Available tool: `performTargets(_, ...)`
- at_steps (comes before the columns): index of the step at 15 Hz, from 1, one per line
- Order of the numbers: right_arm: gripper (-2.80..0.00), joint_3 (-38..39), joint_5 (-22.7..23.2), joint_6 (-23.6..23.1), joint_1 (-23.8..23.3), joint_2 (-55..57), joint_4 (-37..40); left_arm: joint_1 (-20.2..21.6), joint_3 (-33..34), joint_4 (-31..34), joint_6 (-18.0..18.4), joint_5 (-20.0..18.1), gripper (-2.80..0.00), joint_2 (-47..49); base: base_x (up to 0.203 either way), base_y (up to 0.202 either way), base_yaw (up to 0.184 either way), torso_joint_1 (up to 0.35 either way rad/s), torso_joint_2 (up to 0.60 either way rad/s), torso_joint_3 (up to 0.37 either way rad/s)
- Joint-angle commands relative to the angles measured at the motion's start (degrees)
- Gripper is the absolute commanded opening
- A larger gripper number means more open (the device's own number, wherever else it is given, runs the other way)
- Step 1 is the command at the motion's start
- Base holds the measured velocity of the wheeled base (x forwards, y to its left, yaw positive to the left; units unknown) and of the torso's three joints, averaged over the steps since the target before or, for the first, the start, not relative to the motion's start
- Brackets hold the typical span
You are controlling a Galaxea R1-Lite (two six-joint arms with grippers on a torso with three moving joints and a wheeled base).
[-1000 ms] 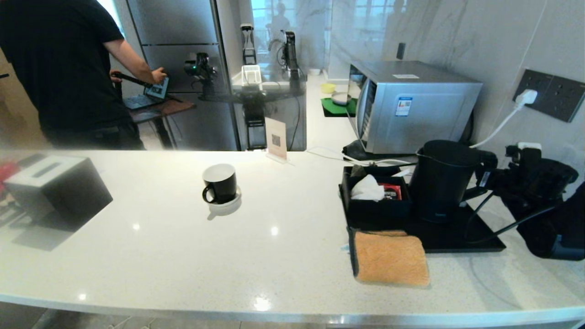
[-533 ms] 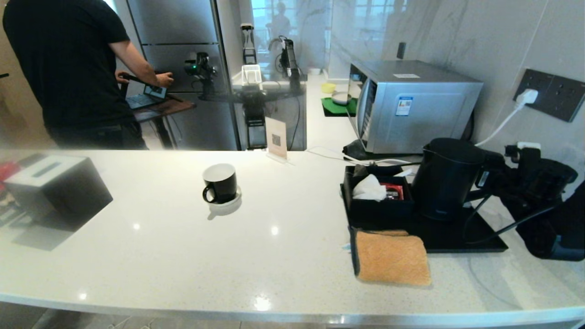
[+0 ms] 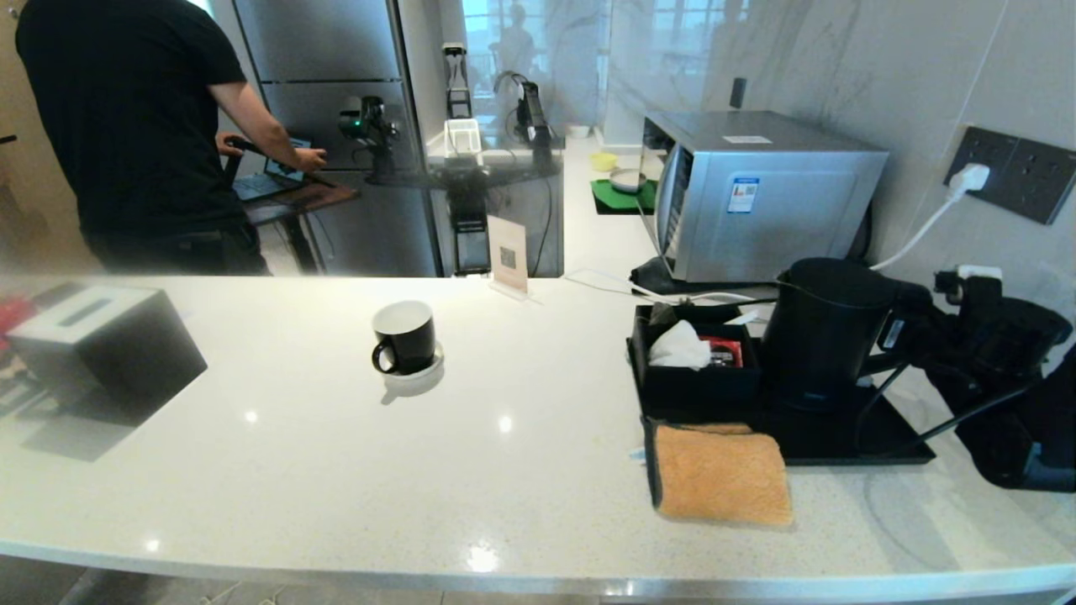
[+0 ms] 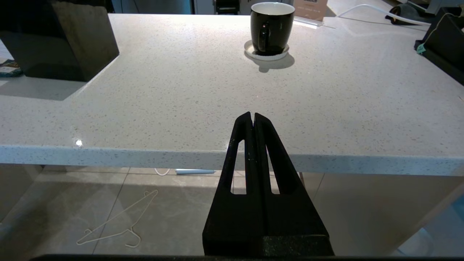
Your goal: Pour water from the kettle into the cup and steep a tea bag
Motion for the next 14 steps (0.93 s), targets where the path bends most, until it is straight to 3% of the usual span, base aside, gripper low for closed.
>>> performTargets(1, -2.8, 1.4, 0.0, 0.0, 0.1, -1.9, -0.5, 0.0, 0.0, 0.0, 0.0, 0.0, -2.8, 0.0, 0.0, 0.0, 0.0, 0.0, 0.0, 0.0)
performTargets(14, -2.8, 6.5, -0.4, 0.2, -0.2, -8.7, 0.5, 0.0, 0.0, 0.0, 0.0, 0.0, -2.8, 0.0, 0.0, 0.0, 0.0, 0.0, 0.0, 0.0)
